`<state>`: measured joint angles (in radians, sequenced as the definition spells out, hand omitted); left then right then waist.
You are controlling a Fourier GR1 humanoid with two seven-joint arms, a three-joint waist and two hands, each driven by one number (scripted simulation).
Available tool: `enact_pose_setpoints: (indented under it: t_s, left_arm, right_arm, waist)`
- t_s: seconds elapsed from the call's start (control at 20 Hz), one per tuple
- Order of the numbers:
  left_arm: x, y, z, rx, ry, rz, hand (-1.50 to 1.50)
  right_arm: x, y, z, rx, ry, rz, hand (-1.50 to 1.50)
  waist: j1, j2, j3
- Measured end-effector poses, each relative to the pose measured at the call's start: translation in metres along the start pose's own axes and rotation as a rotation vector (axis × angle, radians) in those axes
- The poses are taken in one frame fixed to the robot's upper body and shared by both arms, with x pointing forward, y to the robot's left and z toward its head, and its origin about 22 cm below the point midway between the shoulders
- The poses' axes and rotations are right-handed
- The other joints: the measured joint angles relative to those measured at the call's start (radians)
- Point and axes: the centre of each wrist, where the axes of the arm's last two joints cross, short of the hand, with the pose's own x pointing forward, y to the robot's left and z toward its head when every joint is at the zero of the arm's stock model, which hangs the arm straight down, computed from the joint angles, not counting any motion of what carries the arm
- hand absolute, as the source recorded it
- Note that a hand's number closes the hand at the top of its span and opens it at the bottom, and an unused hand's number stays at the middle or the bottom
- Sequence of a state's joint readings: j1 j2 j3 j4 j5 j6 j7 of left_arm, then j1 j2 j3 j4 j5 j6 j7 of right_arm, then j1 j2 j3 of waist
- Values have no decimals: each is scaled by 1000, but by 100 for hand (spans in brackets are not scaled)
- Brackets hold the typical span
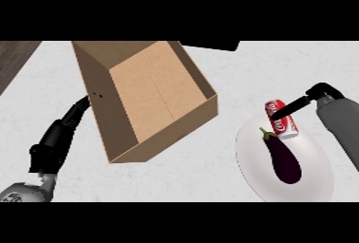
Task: Pick the can from the plate and place it in the cardboard box
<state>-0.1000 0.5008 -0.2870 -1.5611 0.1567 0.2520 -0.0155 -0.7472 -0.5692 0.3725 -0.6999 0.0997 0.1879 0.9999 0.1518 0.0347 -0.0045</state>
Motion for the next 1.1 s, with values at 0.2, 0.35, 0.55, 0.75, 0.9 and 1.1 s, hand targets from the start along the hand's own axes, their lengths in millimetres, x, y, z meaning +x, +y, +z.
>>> enact_pose_setpoints:
  t_s: [0.2,0.35,0.55,0.75,0.9,1.1]
  left_arm:
    - [3,-4,-2,0,-3,-3,0]
    - [5,-7,-3,-3,-2,-2,0]
    - [5,-9,-4,-2,-2,-9,0]
    - [6,-15,-6,2,2,-4,0]
    - [4,-17,-7,9,16,-8,0]
    - [-3,-16,-5,15,64,-14,0]
  right_arm:
    - [13,1,-2,136,62,126,-150]
    - [19,3,-5,230,92,182,-150]
    - [27,4,-9,335,127,217,-150]
    - [36,9,-10,403,168,264,-150]
    - [45,13,-8,422,210,304,-150]
    - [55,15,-4,450,248,357,-150]
  waist:
    - [8,3,-3]
    - [9,1,-10]
    - [7,-3,-15]
    - [0,-4,-15]
    - [-5,-1,-13]
    - [-13,-2,-11]
